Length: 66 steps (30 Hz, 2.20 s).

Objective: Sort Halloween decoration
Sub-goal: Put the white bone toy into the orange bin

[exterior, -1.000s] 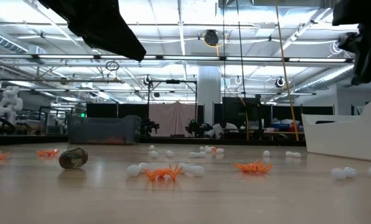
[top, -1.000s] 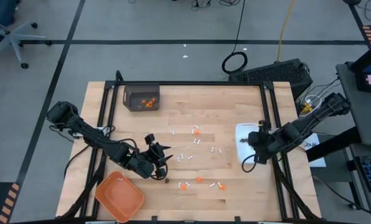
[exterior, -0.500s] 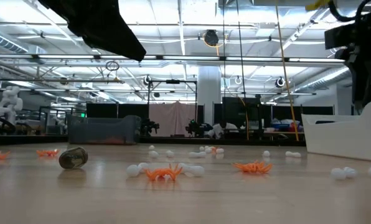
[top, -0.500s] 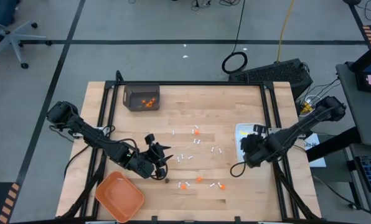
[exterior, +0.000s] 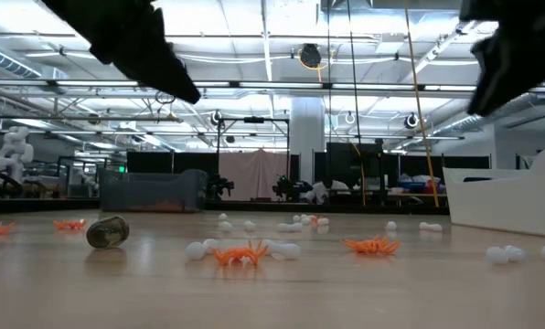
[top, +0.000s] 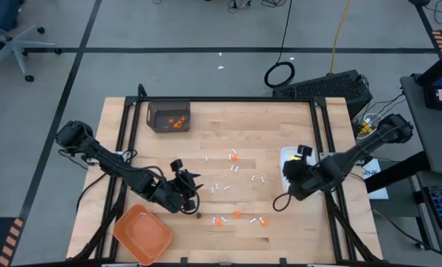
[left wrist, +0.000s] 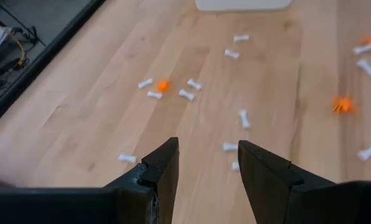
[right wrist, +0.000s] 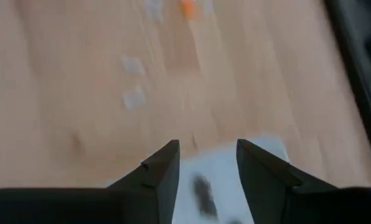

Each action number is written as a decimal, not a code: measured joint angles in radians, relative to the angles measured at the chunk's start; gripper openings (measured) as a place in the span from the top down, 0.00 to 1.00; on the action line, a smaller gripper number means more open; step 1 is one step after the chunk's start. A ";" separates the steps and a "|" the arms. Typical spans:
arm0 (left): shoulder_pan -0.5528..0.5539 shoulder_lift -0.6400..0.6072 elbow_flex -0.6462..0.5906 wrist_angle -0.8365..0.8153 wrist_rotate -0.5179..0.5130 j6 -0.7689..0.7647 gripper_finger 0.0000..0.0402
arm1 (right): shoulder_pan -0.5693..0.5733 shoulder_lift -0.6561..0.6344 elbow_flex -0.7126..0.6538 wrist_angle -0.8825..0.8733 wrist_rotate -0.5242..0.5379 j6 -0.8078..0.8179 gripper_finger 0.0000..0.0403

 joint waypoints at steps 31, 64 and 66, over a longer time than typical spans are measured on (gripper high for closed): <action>0.444 0.000 0.000 -0.076 0.461 0.472 0.56 | 0.060 0.369 -0.079 0.943 0.080 -0.651 0.68; 0.648 0.240 0.000 0.095 0.669 0.592 0.51 | -0.055 0.369 -0.078 0.987 -0.016 -0.840 0.68; 0.652 0.243 -0.007 0.094 0.671 0.584 0.51 | -0.055 0.369 -0.078 0.986 -0.031 -0.832 0.68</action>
